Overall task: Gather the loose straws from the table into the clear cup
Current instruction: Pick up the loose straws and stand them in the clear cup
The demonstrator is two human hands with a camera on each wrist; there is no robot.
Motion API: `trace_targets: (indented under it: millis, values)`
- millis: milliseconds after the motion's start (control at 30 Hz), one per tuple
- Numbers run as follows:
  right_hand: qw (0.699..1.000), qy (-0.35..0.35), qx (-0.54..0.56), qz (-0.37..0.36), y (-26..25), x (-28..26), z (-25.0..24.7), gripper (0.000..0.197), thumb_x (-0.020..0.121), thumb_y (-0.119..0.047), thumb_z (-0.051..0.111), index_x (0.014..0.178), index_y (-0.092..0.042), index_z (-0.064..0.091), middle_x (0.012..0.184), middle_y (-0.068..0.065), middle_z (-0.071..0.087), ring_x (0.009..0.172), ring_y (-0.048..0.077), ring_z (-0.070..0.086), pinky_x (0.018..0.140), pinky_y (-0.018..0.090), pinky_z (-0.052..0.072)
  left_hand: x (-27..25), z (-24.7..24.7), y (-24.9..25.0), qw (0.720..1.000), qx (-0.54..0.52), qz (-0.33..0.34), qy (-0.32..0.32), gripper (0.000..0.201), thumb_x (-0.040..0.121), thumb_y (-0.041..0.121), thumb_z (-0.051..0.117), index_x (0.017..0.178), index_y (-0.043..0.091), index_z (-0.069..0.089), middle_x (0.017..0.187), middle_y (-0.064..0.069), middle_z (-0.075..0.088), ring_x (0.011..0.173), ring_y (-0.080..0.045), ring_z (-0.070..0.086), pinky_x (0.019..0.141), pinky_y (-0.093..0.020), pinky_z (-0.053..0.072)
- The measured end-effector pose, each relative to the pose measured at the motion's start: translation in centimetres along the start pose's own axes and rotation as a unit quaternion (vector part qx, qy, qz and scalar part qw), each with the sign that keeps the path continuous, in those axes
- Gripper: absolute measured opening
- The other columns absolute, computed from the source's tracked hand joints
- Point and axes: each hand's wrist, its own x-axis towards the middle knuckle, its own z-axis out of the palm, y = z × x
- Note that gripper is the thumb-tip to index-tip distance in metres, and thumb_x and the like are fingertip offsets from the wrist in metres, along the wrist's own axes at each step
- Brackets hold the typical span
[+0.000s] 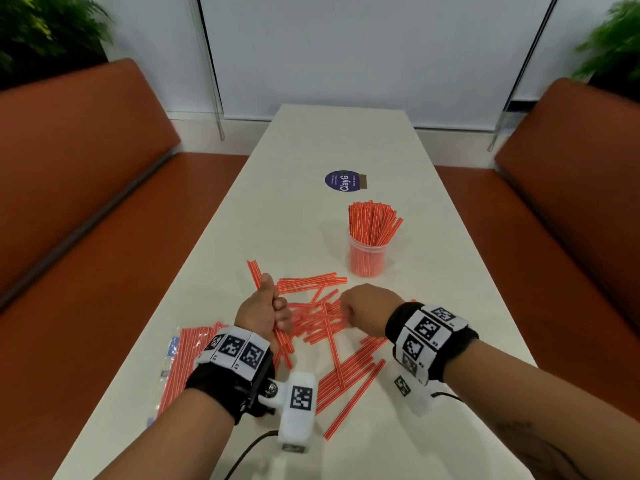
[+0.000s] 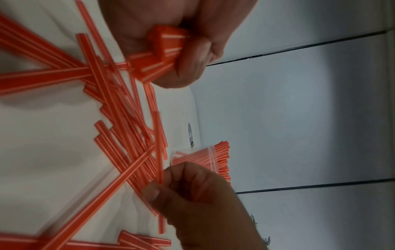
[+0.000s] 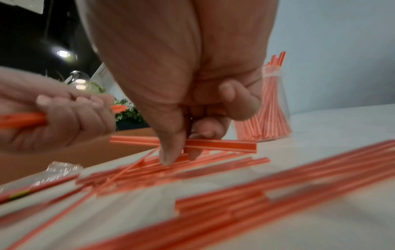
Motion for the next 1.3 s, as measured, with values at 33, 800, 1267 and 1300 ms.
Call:
trace_targets:
  millis: [33, 800, 1267, 1300]
  values:
    - [1.000, 0.013, 0.013, 0.004, 0.3, -0.2, -0.5, 0.016, 0.092, -0.014, 0.050, 0.095, -0.005, 0.062, 0.102, 0.010, 0.066, 0.085, 0.020, 0.055, 0.073, 0.029, 0.042, 0.0, 0.1, -0.1, 1.000, 0.003, 0.000, 0.002, 0.042, 0.093, 0.045, 0.041, 0.063, 0.016, 0.037, 0.036, 0.008, 0.037, 0.026, -0.003, 0.028, 0.030, -0.009, 0.024]
    - [0.920, 0.113, 0.374, 0.034, -1.7, -4.1, -3.6, 0.019, 0.080, -0.010, 0.070, 0.067, -0.013, 0.057, 0.058, -0.003, 0.055, 0.046, 0.005, 0.045, 0.041, 0.009, 0.036, -0.8, 3.3, -1.9, 0.997, 0.025, 0.064, -0.030, 0.042, 0.094, 0.040, 0.043, 0.062, 0.012, 0.041, 0.035, 0.007, 0.038, 0.029, -0.006, 0.038, 0.033, -0.016, 0.037]
    - [0.970, -0.004, 0.238, 0.056, -3.7, -0.4, -2.2, 0.021, 0.084, -0.019, 0.066, 0.069, -0.008, 0.056, 0.059, 0.004, 0.059, 0.048, 0.012, 0.055, 0.055, 0.021, 0.048, 0.4, 0.1, 0.5, 1.000, -0.016, 0.018, -0.008, 0.038, 0.095, 0.039, 0.043, 0.066, 0.015, 0.042, 0.037, 0.007, 0.038, 0.028, -0.004, 0.034, 0.031, -0.012, 0.032]
    - [0.986, -0.044, 0.150, 0.052, -3.8, -0.3, -1.5, 0.028, 0.085, -0.025, 0.065, 0.065, -0.007, 0.055, 0.059, 0.004, 0.059, 0.050, 0.014, 0.054, 0.060, 0.023, 0.048, 0.3, -0.3, 0.8, 1.000, -0.011, 0.017, -0.004, 0.038, 0.094, 0.041, 0.044, 0.066, 0.015, 0.042, 0.037, 0.007, 0.037, 0.028, -0.003, 0.033, 0.031, -0.012, 0.032]
